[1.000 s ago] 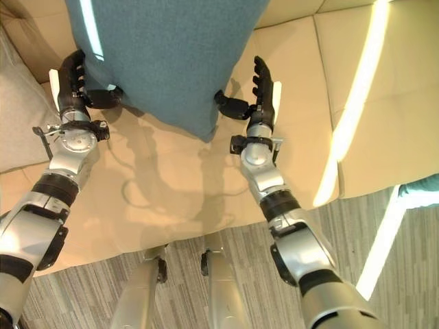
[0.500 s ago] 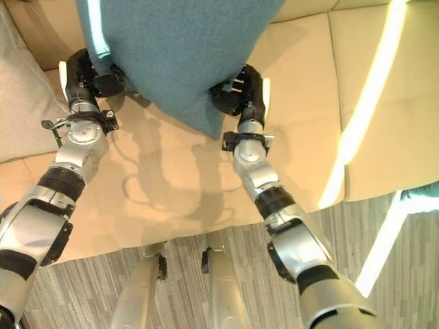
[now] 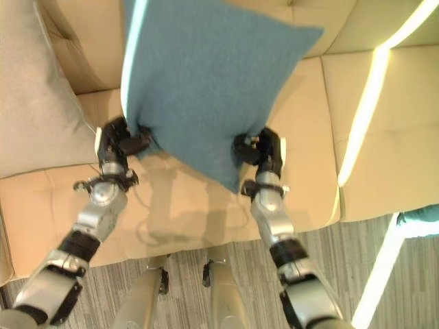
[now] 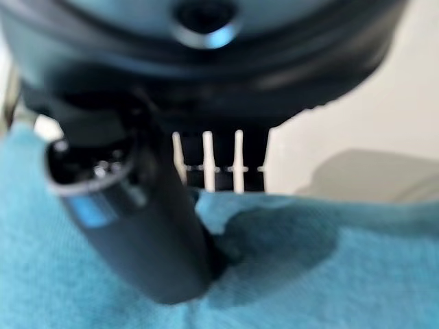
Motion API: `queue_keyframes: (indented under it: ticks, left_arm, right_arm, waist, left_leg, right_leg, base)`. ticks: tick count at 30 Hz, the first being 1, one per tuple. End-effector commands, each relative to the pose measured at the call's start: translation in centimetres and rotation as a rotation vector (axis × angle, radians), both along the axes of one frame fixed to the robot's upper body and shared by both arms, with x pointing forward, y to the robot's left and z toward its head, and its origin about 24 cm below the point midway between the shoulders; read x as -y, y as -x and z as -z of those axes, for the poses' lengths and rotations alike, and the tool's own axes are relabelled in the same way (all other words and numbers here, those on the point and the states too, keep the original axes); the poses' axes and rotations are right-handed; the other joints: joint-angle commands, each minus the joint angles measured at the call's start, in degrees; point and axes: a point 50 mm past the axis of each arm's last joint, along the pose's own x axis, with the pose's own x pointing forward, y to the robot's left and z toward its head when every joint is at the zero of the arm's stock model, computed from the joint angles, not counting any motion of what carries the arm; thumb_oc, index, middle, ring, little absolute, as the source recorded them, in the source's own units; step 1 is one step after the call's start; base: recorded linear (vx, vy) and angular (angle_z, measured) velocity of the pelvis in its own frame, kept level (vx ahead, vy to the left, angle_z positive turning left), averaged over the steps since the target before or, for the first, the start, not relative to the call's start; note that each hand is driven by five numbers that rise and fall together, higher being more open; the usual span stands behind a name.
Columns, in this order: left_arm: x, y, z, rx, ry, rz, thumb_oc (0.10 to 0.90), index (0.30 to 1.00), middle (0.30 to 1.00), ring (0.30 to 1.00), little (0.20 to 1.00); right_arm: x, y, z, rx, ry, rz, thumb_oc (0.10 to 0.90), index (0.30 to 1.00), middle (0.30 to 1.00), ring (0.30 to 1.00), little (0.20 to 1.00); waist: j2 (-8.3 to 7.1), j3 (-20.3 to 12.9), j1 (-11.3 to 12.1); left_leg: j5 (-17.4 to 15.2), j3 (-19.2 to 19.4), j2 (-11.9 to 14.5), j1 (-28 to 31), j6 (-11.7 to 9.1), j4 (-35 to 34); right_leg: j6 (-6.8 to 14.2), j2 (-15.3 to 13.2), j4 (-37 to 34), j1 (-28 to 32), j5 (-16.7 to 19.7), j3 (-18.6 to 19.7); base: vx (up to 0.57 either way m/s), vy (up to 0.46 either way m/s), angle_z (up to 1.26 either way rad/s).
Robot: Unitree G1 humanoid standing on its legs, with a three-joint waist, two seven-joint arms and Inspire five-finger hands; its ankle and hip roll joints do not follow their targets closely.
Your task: Pick up all the scattered cushions and arrange them neatly on the sofa.
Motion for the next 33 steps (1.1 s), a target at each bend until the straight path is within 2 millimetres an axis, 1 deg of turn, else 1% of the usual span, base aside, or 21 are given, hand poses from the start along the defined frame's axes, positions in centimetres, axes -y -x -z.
queue_keyframes:
  ticks: [1,3,4,5,6,7,9,10,12,15,16,19,20,21,24,28,29,30,31,32,33]
  left_arm:
    - [3.7,0.1,-7.9,0.414,0.021,0.197,0.400,0.300,0.300,0.300,0.300]
    - [3.7,1.0,-6.1,0.364,0.035,0.221,0.400,0.300,0.300,0.300,0.300]
    - [3.6,1.8,-4.7,0.322,0.049,0.240,0.400,0.300,0.300,0.300,0.300]
    - [3.5,2.2,-3.9,0.296,0.052,0.248,0.400,0.300,0.300,0.300,0.300]
    - [3.5,2.3,-3.8,0.294,0.052,0.249,0.400,0.300,0.300,0.300,0.300]
    - [3.2,3.1,-2.4,0.247,0.066,0.258,0.400,0.300,0.300,0.300,0.300]
    - [3.2,3.5,-1.8,0.225,0.064,0.271,0.400,0.300,0.300,0.300,0.300]
    - [2.8,4.3,-0.5,0.176,0.063,0.279,0.400,0.300,0.300,0.300,0.300]
    - [2.5,5.4,1.1,0.110,0.072,0.294,0.400,0.300,0.300,0.300,0.300]
    - [1.9,6.6,2.2,0.071,0.061,0.302,0.400,0.300,0.300,0.300,0.300]
    - [1.9,6.7,2.2,0.070,0.061,0.302,0.400,0.300,0.300,0.300,0.300]
    - [1.1,7.5,2.4,0.062,0.029,0.295,0.400,0.300,0.300,0.300,0.300]
    - [1.1,7.5,2.4,0.062,0.029,0.295,0.400,0.300,0.300,0.300,0.300]
    - [0.5,7.7,2.1,0.075,0.016,0.274,0.400,0.300,0.300,0.300,0.300]
    - [-0.2,7.7,2.1,0.072,0.000,0.248,0.400,0.300,0.300,0.300,0.300]
    - [-1.1,7.7,2.0,0.074,0.003,0.216,0.400,0.300,0.300,0.300,0.300]
    - [-1.1,7.8,2.0,0.074,0.003,0.216,0.400,0.300,0.300,0.300,0.300]
    - [-1.2,7.7,1.9,0.083,0.008,0.211,0.400,0.300,0.300,0.300,0.300]
    - [-1.2,7.7,1.9,0.083,0.008,0.211,0.400,0.300,0.300,0.300,0.300]
    - [-1.1,7.8,2.1,0.077,0.014,0.209,0.400,0.300,0.300,0.300,0.300]
    - [-1.1,7.8,2.1,0.077,0.014,0.209,0.400,0.300,0.300,0.300,0.300]
  right_arm:
    - [-2.3,0.0,-4.9,0.289,0.025,-0.118,0.400,0.300,0.300,0.300,0.300]
    - [-2.1,1.1,-3.6,0.258,0.030,-0.122,0.400,0.300,0.300,0.300,0.300]
    - [-1.9,2.1,-2.3,0.225,0.028,-0.125,0.400,0.300,0.300,0.300,0.300]
    - [-1.7,2.4,-1.9,0.211,0.029,-0.122,0.400,0.300,0.300,0.300,0.300]
    - [-1.7,2.5,-1.8,0.208,0.029,-0.122,0.400,0.300,0.300,0.300,0.300]
    - [-1.3,3.3,-0.8,0.173,0.043,-0.124,0.400,0.300,0.300,0.300,0.300]
    - [-1.2,3.8,-0.4,0.154,0.046,-0.126,0.400,0.300,0.300,0.300,0.300]
    - [-0.7,4.6,0.6,0.112,0.075,-0.123,0.400,0.300,0.300,0.300,0.300]
    - [-0.2,5.5,1.9,0.056,0.092,-0.124,0.400,0.300,0.300,0.300,0.300]
    - [0.4,6.5,2.8,0.006,0.130,-0.131,0.400,0.300,0.300,0.300,0.300]
    - [0.4,6.5,2.8,0.005,0.130,-0.132,0.400,0.300,0.300,0.300,0.300]
    - [0.9,7.2,3.0,-0.002,0.148,-0.124,0.400,0.300,0.300,0.300,0.300]
    - [0.9,7.2,3.0,-0.002,0.148,-0.124,0.400,0.300,0.300,0.300,0.300]
    - [0.8,7.4,2.9,0.008,0.142,-0.123,0.400,0.300,0.300,0.300,0.300]
    - [0.6,7.5,2.6,0.020,0.146,-0.132,0.400,0.300,0.300,0.300,0.300]
    - [0.5,7.5,2.4,0.024,0.157,-0.150,0.400,0.300,0.300,0.300,0.300]
    - [0.5,7.5,2.4,0.024,0.157,-0.150,0.400,0.300,0.300,0.300,0.300]
    - [-0.1,7.2,2.1,0.033,0.163,-0.174,0.400,0.300,0.300,0.300,0.300]
    - [-0.1,7.2,2.1,0.033,0.163,-0.173,0.400,0.300,0.300,0.300,0.300]
    - [-0.3,7.3,2.2,0.031,0.172,-0.180,0.400,0.300,0.300,0.300,0.300]
    - [-0.3,7.3,2.2,0.031,0.172,-0.180,0.400,0.300,0.300,0.300,0.300]
  waist:
    - [0.13,-6.12,-0.28]
    - [0.68,-6.43,-0.40]
    - [1.24,-7.05,-0.74]
    - [1.47,-7.37,-0.89]
    - [1.46,-7.29,-0.87]
    - [1.96,-7.83,-1.18]
    - [2.10,-8.05,-1.29]
    - [2.26,-8.67,-1.47]
    - [2.25,-9.91,-1.80]
    - [2.19,-11.30,-2.05]
    - [2.17,-11.27,-1.94]
    - [1.85,-11.32,-1.77]
    - [1.84,-11.31,-1.74]
    - [1.87,-10.17,-1.56]
    - [1.98,-9.97,-1.07]
    - [2.29,-10.89,-0.29]
    - [2.29,-10.85,-0.31]
    - [1.96,-11.49,0.81]
    - [1.98,-11.45,0.79]
    - [1.07,-12.49,1.55]
    - [1.10,-12.53,1.49]
  left_leg:
    - [-6.02,0.25,-3.00,0.16,0.19,3.34]
    - [-5.64,0.34,-2.91,2.94,0.32,1.49]
    - [-5.34,0.63,-2.60,5.58,0.40,-0.29]
    - [-5.22,0.84,-2.57,6.75,0.45,-0.88]
    - [-5.15,0.83,-2.55,7.11,0.45,-1.10]
    - [-5.20,1.05,-2.48,9.25,0.67,-1.63]
    - [-5.30,1.25,-2.48,10.70,0.80,-2.01]
    - [-5.84,1.76,-2.42,12.58,1.09,-1.88]
    - [-6.77,2.45,-2.27,14.66,1.42,-1.29]
    - [-8.07,3.65,-1.84,16.99,1.93,-0.62]
    - [-8.11,3.76,-1.82,17.12,1.93,-0.64]
    - [-9.16,5.39,-1.21,19.47,2.76,0.50]
    - [-9.16,5.43,-1.20,19.49,2.76,0.49]
    - [-9.75,6.31,-0.23,20.62,3.04,1.80]
    - [-9.81,6.42,1.23,21.48,2.67,1.99]
    - [-9.24,5.68,3.48,22.29,1.21,1.45]
    - [-9.25,5.66,3.48,22.37,1.20,1.43]
    - [-8.28,5.75,5.91,22.02,-0.75,1.02]
    - [-8.25,5.73,5.94,22.09,-0.78,0.97]
    - [-6.91,5.76,7.44,21.49,-2.42,0.57]
    - [-6.88,5.71,7.47,21.48,-2.46,0.53]
  right_leg:
    - [5.79,-1.95,2.24,2.80,-6.89,-0.29]
    - [5.76,-1.94,1.93,5.04,-7.29,-0.33]
    - [5.75,-2.03,1.81,6.86,-7.87,-0.47]
    - [5.78,-2.02,1.86,7.68,-8.12,-0.53]
    - [5.79,-2.00,1.80,7.97,-8.14,-0.54]
    - [5.76,-1.96,2.02,9.76,-8.75,-0.49]
    - [5.72,-1.82,1.97,11.01,-8.97,-0.36]
    - [5.79,-1.72,1.97,12.94,-9.29,-0.15]
    - [5.83,-1.61,1.66,15.27,-9.55,0.16]
    - [6.15,-1.30,2.48,16.60,-10.00,1.03]
    - [6.15,-1.27,2.54,16.65,-10.04,1.14]
    - [6.60,-0.67,8.01,16.34,-11.10,2.35]
    - [6.60,-0.66,8.03,16.33,-11.11,2.39]
    - [7.25,-0.12,12.36,15.58,-12.33,2.32]
    - [7.05,-1.86,13.27,16.03,-12.47,1.60]
    - [7.24,-5.09,13.70,17.31,-12.06,2.19]
    - [7.24,-5.09,13.72,17.38,-12.10,2.17]
    - [7.81,-7.58,12.03,19.76,-11.65,0.49]
    - [7.80,-7.56,11.94,19.86,-11.62,0.45]
    - [7.94,-7.18,8.48,22.03,-13.14,-1.19]
    - [7.91,-7.14,8.36,22.09,-13.09,-1.26]
  base:
    - [0.00,0.000,0.00]
    - [0.02,-0.001,0.00]
    - [0.03,-0.001,0.00]
    - [0.00,0.000,0.00]
    - [0.00,0.000,0.00]
    - [0.00,0.000,0.00]
    - [0.04,0.031,0.00]
    - [0.05,0.041,0.00]
    - [0.05,0.050,-0.10]
    - [0.03,0.066,-0.26]
    - [-0.02,0.093,-0.30]
    - [-0.02,0.058,-0.45]
    - [-0.03,-0.020,-0.59]
    - [-0.05,-0.072,-0.48]
    - [-0.03,-0.156,-0.41]
    - [0.01,-0.225,-0.05]
    - [-0.03,-0.466,0.16]
    - [-0.03,-0.373,0.21]
    - [-0.05,-0.642,0.22]
    - [-0.01,-0.272,0.12]
    - [-0.04,-0.581,0.09]
